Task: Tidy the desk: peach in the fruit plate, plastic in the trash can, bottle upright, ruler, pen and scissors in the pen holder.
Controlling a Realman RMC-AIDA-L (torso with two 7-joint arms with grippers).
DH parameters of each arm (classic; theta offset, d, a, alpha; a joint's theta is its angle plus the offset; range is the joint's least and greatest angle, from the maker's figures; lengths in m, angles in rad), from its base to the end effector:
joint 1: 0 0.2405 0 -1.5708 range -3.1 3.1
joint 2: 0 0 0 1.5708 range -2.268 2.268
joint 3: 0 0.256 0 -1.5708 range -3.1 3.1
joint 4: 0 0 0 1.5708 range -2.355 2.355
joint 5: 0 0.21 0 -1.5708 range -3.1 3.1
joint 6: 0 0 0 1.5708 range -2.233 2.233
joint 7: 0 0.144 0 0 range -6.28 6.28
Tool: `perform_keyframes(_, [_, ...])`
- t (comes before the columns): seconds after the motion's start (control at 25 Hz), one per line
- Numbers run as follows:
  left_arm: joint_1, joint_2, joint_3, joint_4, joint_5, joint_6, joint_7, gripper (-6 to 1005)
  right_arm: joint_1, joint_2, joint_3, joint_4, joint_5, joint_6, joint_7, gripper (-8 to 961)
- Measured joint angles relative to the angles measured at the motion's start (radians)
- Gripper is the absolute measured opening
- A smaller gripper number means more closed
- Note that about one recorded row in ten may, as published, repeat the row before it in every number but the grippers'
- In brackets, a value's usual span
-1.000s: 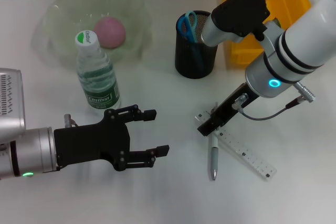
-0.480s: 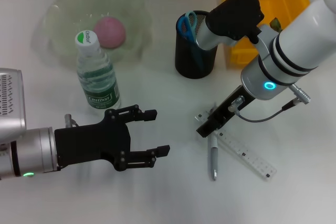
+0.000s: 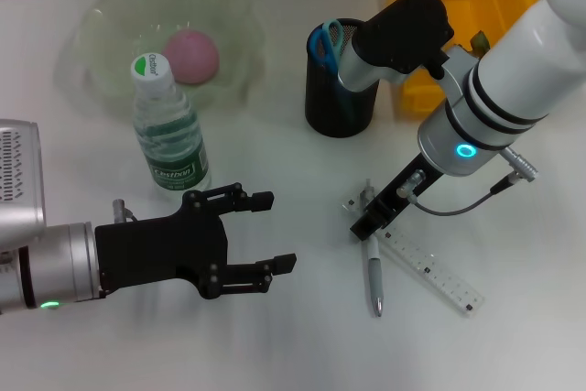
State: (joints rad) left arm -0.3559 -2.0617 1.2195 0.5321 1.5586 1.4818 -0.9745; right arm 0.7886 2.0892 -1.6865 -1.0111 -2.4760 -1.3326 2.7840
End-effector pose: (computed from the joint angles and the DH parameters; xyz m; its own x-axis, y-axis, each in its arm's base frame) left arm -0.2728 0.2688 -0.0543 0.8422 0.1320 0.5227 0.2371 -0.9614 -0.1394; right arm 0.1598 0.3556 -0.0862 0.6721 -0.6797 0.2936 -0.5741 -0.7288 -0.3730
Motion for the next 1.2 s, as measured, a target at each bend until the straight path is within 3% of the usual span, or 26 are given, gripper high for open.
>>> perform_keyframes(0.56, [-0.001, 0.0, -0.001, -0.015, 0.0, -0.002, 0.024, 805, 0.01, 0.0, 0.005, -0.01, -0.002, -0.022, 0.02, 377])
perform_keyframes(0.68, [-0.001, 0.0, -0.002, -0.015, 0.0, -0.001, 0.023, 805, -0.008, -0.003, 0.022, -0.059, -0.003, -0.043, 0.027, 376])
perform_keyframes(1.0, [-0.002, 0.0, -0.007, -0.015, 0.0, 0.003, 0.018, 805, -0.08, -0.009, 0.234, -0.324, -0.006, -0.12, -0.014, 385])
perform_keyframes(1.2, [-0.002, -0.004, -0.008, -0.015, 0.0, 0.004, 0.018, 805, -0.122, -0.008, 0.359, -0.497, -0.005, -0.048, -0.099, 393])
